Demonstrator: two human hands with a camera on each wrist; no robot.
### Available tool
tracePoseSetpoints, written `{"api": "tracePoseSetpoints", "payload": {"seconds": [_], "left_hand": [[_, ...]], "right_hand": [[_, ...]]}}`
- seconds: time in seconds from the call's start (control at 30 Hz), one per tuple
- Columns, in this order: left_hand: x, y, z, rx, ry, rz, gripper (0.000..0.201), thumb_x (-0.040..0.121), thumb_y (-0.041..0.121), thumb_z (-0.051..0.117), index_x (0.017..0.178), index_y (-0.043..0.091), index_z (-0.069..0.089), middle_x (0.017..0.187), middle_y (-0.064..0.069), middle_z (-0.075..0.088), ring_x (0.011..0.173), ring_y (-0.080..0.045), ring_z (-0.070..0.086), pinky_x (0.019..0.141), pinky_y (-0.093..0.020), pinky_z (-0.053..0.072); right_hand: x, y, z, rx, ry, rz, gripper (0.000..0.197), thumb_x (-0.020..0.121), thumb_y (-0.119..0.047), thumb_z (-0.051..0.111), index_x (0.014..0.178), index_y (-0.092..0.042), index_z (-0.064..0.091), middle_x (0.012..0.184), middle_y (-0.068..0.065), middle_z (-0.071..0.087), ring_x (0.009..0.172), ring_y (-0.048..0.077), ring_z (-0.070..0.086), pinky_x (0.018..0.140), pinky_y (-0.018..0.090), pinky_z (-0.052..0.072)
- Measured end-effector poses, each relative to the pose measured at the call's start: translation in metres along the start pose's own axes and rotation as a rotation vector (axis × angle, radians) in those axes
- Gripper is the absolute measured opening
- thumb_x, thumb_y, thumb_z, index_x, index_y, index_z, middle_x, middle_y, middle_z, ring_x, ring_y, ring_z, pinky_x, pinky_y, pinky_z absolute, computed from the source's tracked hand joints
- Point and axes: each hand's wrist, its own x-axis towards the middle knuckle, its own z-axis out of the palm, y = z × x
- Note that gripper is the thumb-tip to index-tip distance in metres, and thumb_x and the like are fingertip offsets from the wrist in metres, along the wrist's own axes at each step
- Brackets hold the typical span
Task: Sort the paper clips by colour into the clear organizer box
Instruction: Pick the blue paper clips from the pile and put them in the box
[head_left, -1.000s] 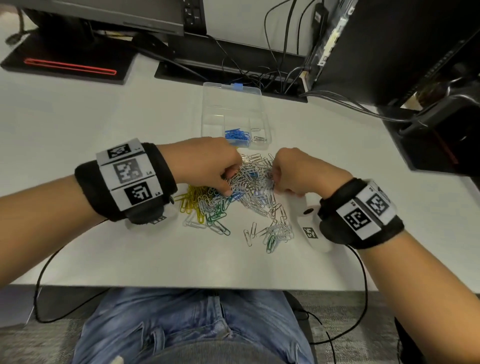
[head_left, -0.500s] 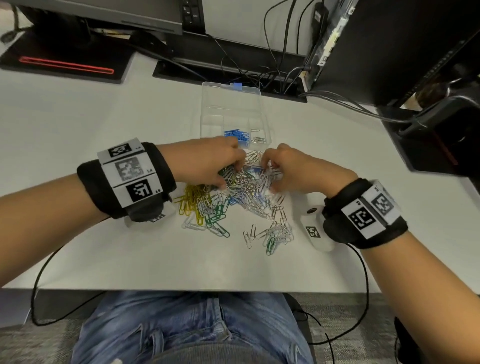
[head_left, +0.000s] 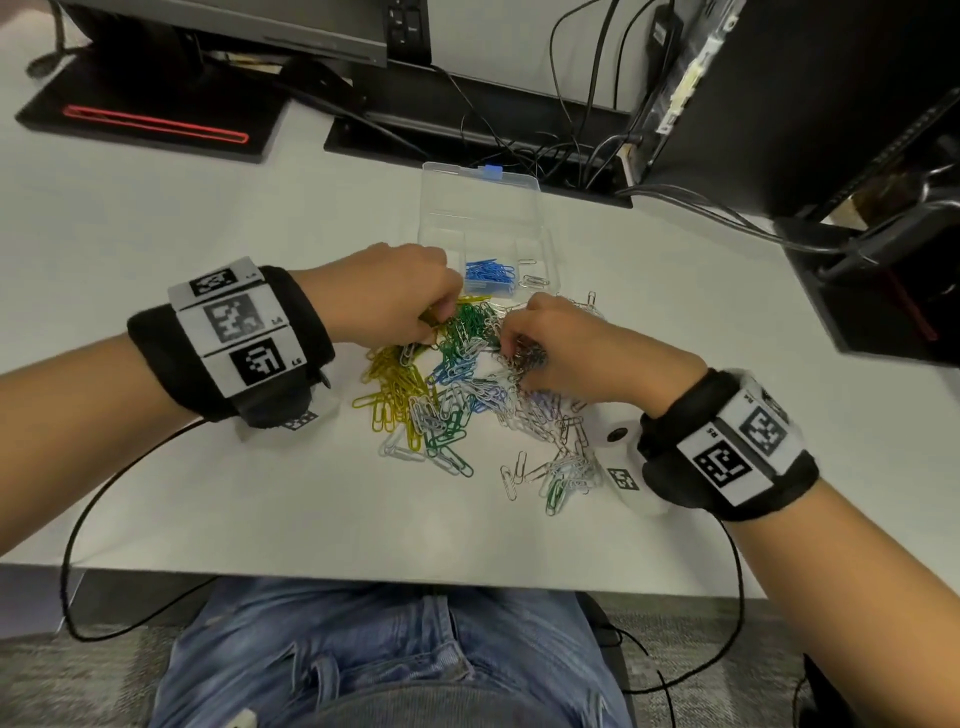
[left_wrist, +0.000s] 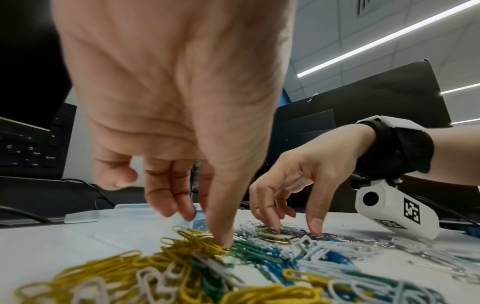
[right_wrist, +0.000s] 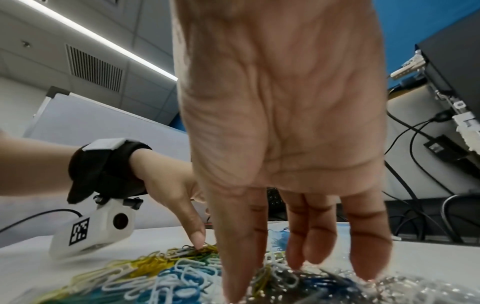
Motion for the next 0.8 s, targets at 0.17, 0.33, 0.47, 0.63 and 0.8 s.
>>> {"api": "tracePoseSetpoints", "payload": {"seconds": [0.17,0.33,0.47,0.63,0.8], "left_hand": [[-0.003,0.015,0.0,-0.033,-0.034,0.061,0.014,0.081,0.031,0.068,0.079,0.026,0.055,0.083,0.01,0.041,0.086,-0.014,0.046,0.069,-0.031,0.04],[-0.001,0.012,0.003,0.057,-0.064,0.038,0.017,0.078,0.035,0.072,0.086,0.025,0.06,0.08,0.012,0.035,0.087,-0.014,0.041,0.066,-0.029,0.031],[-0.007,0.004,0.0,0.049,-0.039,0.0,0.014,0.078,0.037,0.072,0.083,0.028,0.063,0.09,0.007,0.045,0.094,-0.016,0.045,0.069,-0.03,0.031],[-0.006,0.019,0.002,0.114,-0.072,-0.073,0.032,0.077,0.055,0.067,0.074,0.026,0.054,0.091,0.002,0.046,0.095,-0.018,0.039,0.073,-0.032,0.031],[0.0,0.028,0.007,0.105,-0.106,-0.095,0.026,0.083,0.039,0.067,0.089,0.016,0.055,0.099,-0.004,0.043,0.104,-0.023,0.039,0.074,-0.035,0.035]], "right_hand": [[0.004,-0.013,0.002,0.063,0.073,-0.127,0.015,0.085,-0.02,0.067,0.096,-0.022,0.058,0.094,-0.001,0.043,0.087,0.016,0.044,0.075,0.032,0.042],[0.008,-0.017,0.004,0.024,-0.033,-0.136,0.029,0.085,-0.017,0.066,0.114,-0.02,0.062,0.098,0.0,0.049,0.088,0.018,0.05,0.075,0.033,0.045],[0.005,-0.001,0.0,0.006,0.032,-0.056,0.015,0.084,-0.016,0.067,0.099,-0.016,0.063,0.085,-0.008,0.046,0.085,0.016,0.05,0.07,0.026,0.041],[0.01,-0.011,-0.005,0.038,0.095,-0.13,0.013,0.083,-0.012,0.068,0.095,-0.015,0.066,0.089,0.0,0.053,0.086,0.02,0.053,0.076,0.036,0.047],[0.017,-0.025,0.001,0.054,0.078,-0.173,0.009,0.081,-0.012,0.067,0.089,-0.015,0.07,0.086,0.0,0.065,0.078,0.018,0.059,0.074,0.039,0.052]]}}
